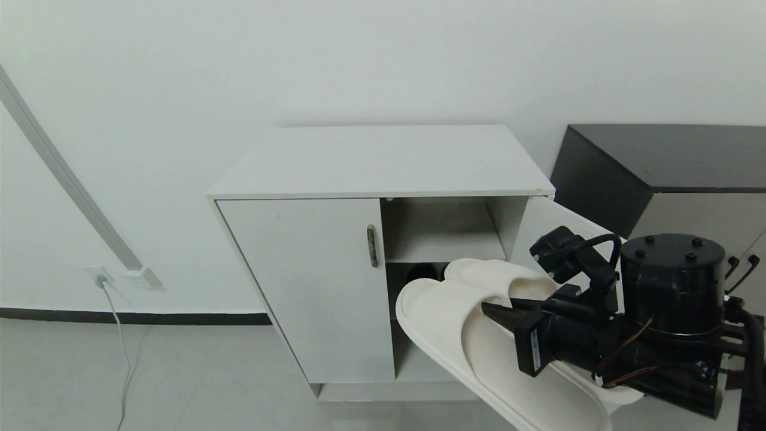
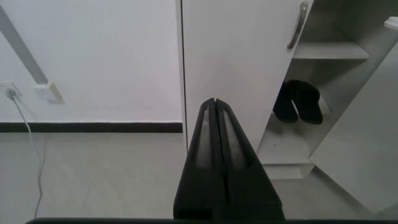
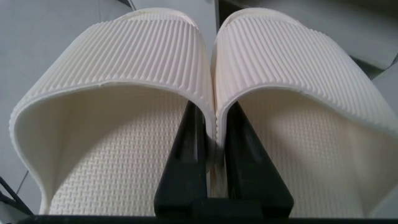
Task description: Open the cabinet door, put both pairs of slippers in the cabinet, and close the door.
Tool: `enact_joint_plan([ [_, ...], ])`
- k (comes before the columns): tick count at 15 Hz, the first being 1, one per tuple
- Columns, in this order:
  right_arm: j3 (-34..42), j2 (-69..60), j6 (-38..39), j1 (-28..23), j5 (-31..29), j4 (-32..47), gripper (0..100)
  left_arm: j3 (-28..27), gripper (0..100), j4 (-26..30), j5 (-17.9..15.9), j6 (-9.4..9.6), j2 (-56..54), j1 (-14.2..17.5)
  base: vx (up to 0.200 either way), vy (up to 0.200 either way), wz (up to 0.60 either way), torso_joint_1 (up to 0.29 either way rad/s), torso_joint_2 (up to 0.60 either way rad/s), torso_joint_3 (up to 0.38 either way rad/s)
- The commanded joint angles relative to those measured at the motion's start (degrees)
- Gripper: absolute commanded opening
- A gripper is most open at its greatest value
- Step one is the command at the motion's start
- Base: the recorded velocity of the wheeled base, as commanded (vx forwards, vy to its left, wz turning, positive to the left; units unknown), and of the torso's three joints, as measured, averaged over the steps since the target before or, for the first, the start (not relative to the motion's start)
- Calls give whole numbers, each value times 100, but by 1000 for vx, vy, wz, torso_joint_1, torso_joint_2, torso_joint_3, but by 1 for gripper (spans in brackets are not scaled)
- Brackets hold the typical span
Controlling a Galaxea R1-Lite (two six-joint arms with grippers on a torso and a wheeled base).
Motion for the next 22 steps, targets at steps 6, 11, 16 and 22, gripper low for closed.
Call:
enact_joint_plan([
  [6,25,17,1,12,0,0,0,1,0,3,2,-2,7,1,0,0,0,-181,511,322],
  [11,25,17,1,29,0,0,0,1,0,-5,2,-2,7,1,0,0,0,-149,475,333],
  [16,69,17,1,73,0,0,0,1,0,3,2,-2,7,1,0,0,0,-91,456,360],
  [22,104,8,1,108,-17,-9,0,1,0,3,2,-10,7,1,0,0,0,-19,382,357],
])
